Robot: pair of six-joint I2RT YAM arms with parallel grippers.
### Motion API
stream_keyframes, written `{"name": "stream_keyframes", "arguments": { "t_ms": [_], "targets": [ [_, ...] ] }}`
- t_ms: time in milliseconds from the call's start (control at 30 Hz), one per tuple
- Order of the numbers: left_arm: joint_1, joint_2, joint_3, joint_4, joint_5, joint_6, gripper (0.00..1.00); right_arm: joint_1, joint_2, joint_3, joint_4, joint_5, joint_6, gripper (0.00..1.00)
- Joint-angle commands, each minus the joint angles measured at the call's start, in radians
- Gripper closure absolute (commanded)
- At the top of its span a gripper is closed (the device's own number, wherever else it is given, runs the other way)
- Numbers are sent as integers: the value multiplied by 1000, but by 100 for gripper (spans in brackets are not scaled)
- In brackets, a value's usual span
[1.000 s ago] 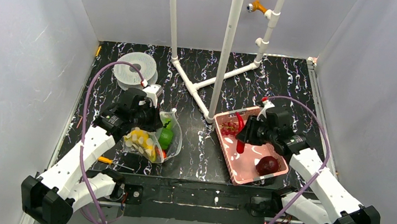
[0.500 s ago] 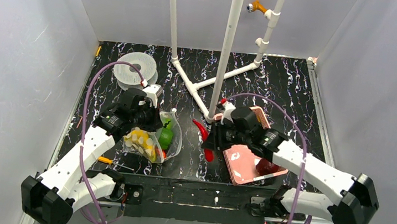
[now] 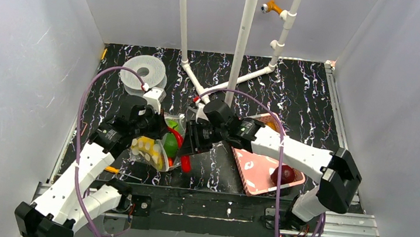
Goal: Place the food in the zip-top bag and seal the zipper
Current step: Place the fake vegetable in the zipper food storage bag.
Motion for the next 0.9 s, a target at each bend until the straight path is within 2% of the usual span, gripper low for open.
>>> {"name": "stream_keyframes", "arguments": {
  "t_ms": [0, 133, 233, 367, 467, 767, 867],
  "targets": [
    [-2, -38, -10, 27, 11, 8, 100, 4, 49, 103, -76, 111, 123, 98],
    [-2, -52, -11, 28, 15, 9, 100, -1, 101, 150, -70, 150, 177, 88],
    [-2, -65, -15, 30, 16, 7, 100, -13, 136, 188, -103, 128, 191, 90],
    [-2, -71, -18, 30, 18, 6, 100, -16, 106, 123, -43, 153, 201, 90],
    [-3, -76, -15, 32, 23, 7, 100, -20, 115, 147, -58, 163, 199, 88],
    [-2, -80, -19, 34, 30, 7, 100, -21, 178, 268, -28, 237, 143, 55],
    [-2, -84, -20, 34, 26, 7, 100, -22, 188, 296, -45, 238, 129, 39]
  ]
}}
